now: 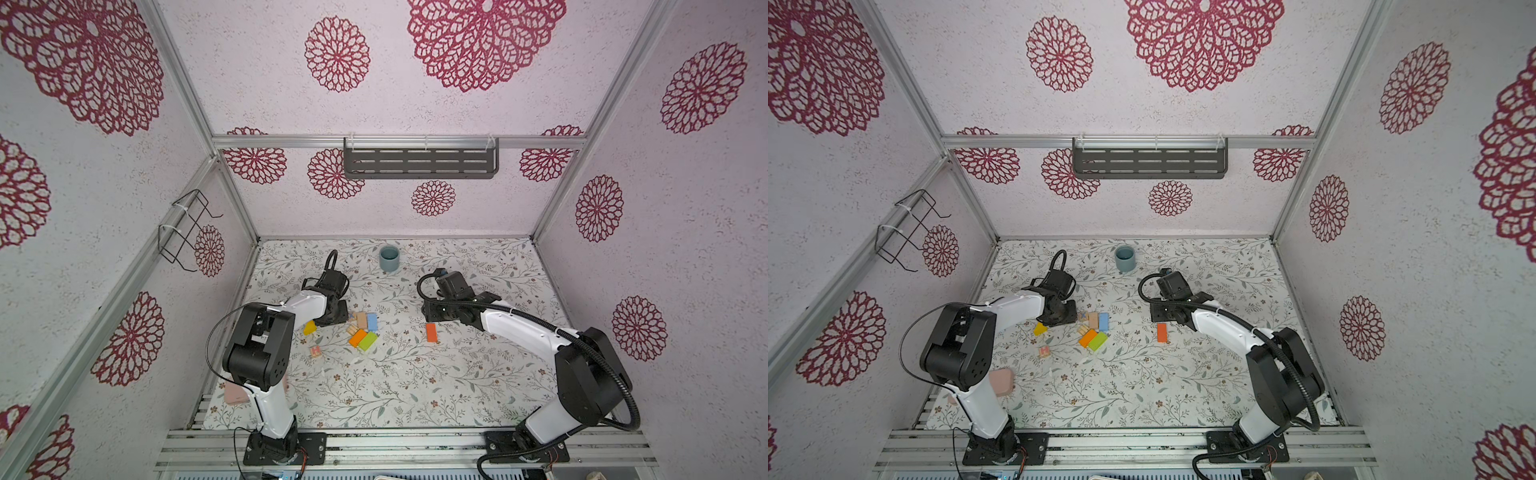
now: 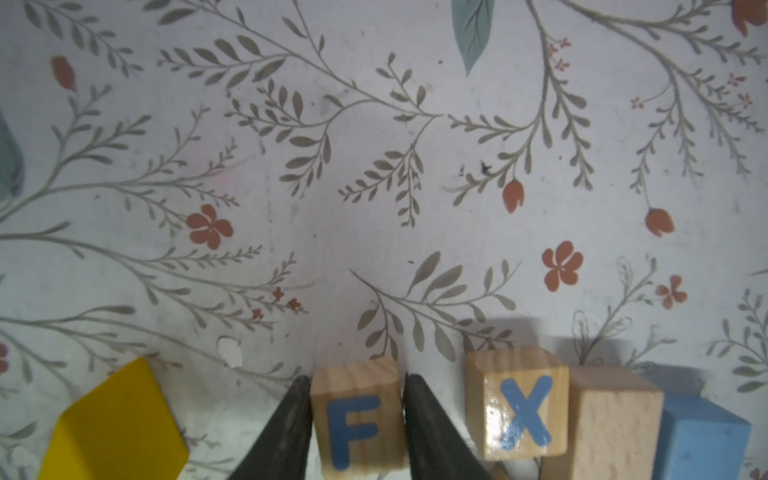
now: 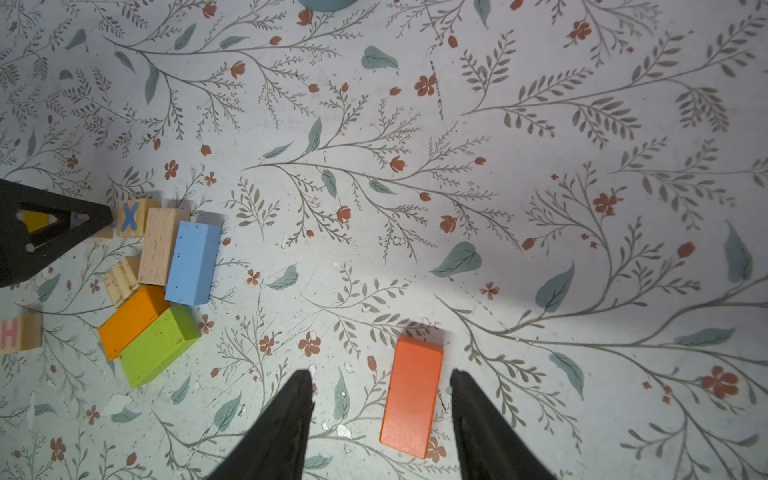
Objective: Build the wood block tower
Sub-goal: 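Grasp the wooden F letter cube with the left gripper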
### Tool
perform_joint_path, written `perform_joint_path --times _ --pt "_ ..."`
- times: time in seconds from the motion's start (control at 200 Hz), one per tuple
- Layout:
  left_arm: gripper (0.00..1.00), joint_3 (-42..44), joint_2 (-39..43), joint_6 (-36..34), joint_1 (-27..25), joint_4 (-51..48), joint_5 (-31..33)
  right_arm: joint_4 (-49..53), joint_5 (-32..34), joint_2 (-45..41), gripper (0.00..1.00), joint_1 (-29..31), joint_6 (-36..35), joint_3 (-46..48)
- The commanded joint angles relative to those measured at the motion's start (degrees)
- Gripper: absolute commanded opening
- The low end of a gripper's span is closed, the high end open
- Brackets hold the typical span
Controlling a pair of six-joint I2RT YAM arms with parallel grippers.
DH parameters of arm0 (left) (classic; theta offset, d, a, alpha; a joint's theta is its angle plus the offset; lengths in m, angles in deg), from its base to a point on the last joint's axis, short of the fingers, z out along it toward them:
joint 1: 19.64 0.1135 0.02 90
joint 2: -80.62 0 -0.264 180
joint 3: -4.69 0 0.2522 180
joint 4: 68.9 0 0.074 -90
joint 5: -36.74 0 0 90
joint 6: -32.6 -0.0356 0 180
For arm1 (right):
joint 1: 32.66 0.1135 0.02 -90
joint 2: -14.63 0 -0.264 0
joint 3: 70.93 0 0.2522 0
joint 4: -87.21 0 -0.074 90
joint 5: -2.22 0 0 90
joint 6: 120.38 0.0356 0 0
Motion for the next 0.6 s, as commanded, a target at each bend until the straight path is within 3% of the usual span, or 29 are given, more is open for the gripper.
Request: perform_joint_path --times 0.0,0.35,0.595 --pt "0.36 -0.62 0.04 -0.32 0.12 -0.02 0.19 -0.19 -0.07 -0.99 0.57 -0.42 -0.94 -0.64" --pt "0.33 0.00 7.17 0.67 -0.28 -4.26 -0.18 0.83 0.37 -2.16 0.57 -0.76 -0.38 -0.99" --pt "0.34 -5.23 9.98 3.42 -5.05 -12.15 0.87 1.78 0.43 -5.90 0.58 -3.51 1.80 0.85"
